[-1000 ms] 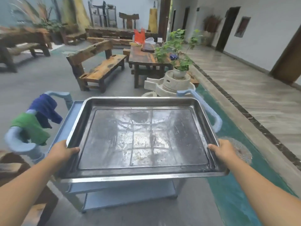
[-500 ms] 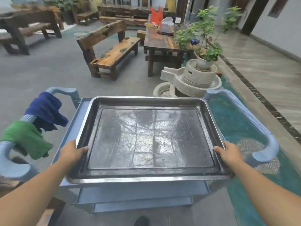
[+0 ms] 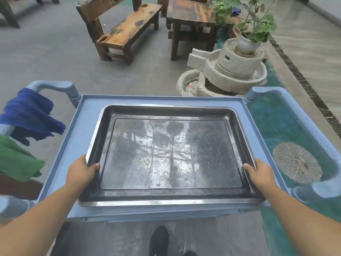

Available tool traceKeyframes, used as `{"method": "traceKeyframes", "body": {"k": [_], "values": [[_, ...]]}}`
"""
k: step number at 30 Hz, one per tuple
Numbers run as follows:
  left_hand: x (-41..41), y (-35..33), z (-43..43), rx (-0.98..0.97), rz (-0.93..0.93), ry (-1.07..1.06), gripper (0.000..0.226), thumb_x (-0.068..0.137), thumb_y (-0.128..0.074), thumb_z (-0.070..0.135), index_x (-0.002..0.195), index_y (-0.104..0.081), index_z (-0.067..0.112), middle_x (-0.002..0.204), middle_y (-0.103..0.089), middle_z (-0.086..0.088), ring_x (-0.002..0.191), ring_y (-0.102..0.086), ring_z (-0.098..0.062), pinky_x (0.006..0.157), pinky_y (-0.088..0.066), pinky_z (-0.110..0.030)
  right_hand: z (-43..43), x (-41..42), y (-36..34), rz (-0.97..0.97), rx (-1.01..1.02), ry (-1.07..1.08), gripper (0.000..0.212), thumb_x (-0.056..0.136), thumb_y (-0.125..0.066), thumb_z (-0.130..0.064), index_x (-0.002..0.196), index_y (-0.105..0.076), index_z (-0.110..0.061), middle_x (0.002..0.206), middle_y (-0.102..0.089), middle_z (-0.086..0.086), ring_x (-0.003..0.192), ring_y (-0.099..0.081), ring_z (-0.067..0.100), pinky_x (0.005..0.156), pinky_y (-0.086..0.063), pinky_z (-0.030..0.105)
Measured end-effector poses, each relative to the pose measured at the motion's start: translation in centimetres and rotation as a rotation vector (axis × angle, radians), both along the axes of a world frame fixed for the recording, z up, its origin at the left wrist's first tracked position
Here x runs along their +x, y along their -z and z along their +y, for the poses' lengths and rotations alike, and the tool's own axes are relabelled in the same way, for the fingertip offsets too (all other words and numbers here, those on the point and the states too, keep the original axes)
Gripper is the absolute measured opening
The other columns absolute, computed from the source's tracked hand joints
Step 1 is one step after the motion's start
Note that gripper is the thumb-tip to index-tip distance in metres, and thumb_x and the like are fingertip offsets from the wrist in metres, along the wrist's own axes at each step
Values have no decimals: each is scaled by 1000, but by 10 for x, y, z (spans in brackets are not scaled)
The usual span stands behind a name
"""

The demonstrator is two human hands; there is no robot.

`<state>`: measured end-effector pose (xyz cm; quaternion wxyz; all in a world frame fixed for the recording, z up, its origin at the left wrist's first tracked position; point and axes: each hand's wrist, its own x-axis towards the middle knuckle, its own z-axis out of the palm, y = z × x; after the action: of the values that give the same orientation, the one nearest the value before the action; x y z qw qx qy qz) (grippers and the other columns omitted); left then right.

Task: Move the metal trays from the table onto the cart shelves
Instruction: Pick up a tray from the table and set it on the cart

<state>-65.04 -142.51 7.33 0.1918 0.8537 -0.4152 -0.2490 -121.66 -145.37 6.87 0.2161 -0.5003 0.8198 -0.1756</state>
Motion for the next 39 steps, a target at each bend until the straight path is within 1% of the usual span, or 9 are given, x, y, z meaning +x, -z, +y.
{"method": "traceKeyframes", "body": {"k": [5,8,11,13,16,18,21,30,39], "values": [[-9,-2,8,15,-111,11,30,89,-69,25,105,-49,9,99,-63,-18,87,-59,-41,76,-51,-50,-10,-3,2,126,61,-16,31,92,-65,-29,81,-46,-7,70,-49,6,73,-50,33,64,-41,41],[-23,-11,12,-22,-333,123,54,85,-71,18,128,-40,11,124,-48,-22,104,-52,-46,88,-43,-56,-3,6,-2,144,12,-33,48,89,-67,-44,113,-49,-7,106,-54,13,99,-55,38,76,-47,45],[-46,-16,22,-41,-551,386,76,83,-73,24,147,-35,10,148,-32,-25,131,-36,-46,107,-26,-64,7,20,-10,209,-136,-131,73,86,-65,-52,138,-39,-8,135,-43,16,125,-42,34,100,-43,50],[-63,-16,33,-47,-529,510,77,87,-67,43,150,-33,12,155,-26,-22,143,-26,-40,114,-17,-64,19,37,-19,213,-135,-271,79,86,-56,-61,142,-38,-10,145,-36,14,135,-34,32,112,-36,50],[-81,-12,52,-37,-436,726,84,87,-37,74,153,-29,23,162,-19,-9,150,-17,-28,120,-5,-58,47,70,-26,205,-11,-506,99,78,-30,-84,150,-31,-17,158,-24,8,147,-22,27,119,-25,50],[-86,-8,64,-5,-369,857,89,82,-23,84,153,-29,30,162,-20,-2,149,-22,-22,121,-7,-56,67,91,-24,234,104,-655,111,69,-17,-95,155,-21,-25,164,-13,1,151,-13,23,122,-15,51],[-90,-5,75,50,-381,966,92,78,-21,91,152,-31,36,160,-26,3,145,-30,-17,120,-14,-54,85,107,-16,309,235,-783,120,61,-7,-101,157,-14,-29,166,-5,-1,153,-4,18,123,-2,51],[-114,-6,86,126,-385,831,107,69,-12,98,154,-27,35,164,-15,9,150,-14,-11,121,-17,-49,70,99,-10,414,217,-812,119,60,1,-100,156,-21,-32,166,-8,-4,153,-7,16,120,-15,44],[-147,4,98,134,-401,703,104,73,-8,95,153,-26,32,164,-17,4,150,-14,-16,119,-19,-53,20,76,-16,368,226,-936,111,63,-22,-100,154,-28,-36,166,-11,-9,151,-12,12,118,-20,44]]}}
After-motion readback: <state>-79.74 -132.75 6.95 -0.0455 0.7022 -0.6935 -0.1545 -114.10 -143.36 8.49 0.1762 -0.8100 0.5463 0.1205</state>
